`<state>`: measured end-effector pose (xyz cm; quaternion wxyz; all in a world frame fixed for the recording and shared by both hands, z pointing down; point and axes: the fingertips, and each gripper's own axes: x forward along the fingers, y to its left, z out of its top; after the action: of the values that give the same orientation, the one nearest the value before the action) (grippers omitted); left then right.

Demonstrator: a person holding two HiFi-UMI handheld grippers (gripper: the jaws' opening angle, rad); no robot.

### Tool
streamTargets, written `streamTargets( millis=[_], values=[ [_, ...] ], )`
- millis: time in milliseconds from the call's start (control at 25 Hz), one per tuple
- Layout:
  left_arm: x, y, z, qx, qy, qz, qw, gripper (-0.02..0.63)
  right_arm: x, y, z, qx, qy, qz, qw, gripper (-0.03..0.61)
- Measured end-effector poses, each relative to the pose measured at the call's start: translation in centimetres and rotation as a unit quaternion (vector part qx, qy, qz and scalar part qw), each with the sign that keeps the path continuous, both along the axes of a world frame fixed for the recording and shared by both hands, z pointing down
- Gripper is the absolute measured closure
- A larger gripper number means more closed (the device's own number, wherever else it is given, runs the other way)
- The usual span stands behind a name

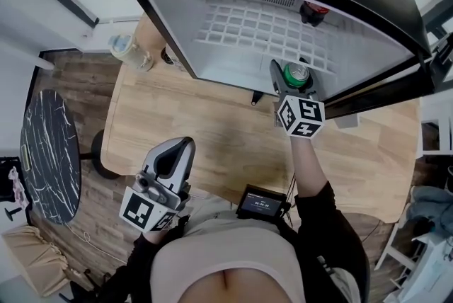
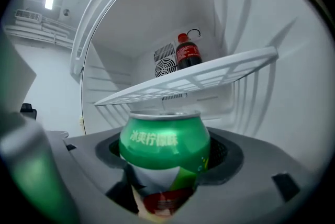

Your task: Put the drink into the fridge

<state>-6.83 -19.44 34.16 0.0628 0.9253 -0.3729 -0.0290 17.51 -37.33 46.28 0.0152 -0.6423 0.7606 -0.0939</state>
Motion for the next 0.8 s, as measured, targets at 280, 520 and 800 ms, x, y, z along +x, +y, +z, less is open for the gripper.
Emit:
streamTargets(
  millis=[280,520,800],
  values=[
    [-0.6,0.4,0.0,-0.001,-0.001,-0.010,1.0000,0.609,0.7,-2.0,0.1,-0.003,0.013,0.007,1.000,0.219],
    [-1.1,0.5,-0.2,0.002,-0.002,-0.016,0.9999,0.609,1.6,-3.6,0.4,-0.007,0.029,0.015,0.999,0.219],
    [-1.5,0.7,-0.1,0.000,-0.002,-0.023,0.9997,0.609,2.2,-4.9,1.0,-0.015,0.043,0.022,0.999,0.219]
  ],
)
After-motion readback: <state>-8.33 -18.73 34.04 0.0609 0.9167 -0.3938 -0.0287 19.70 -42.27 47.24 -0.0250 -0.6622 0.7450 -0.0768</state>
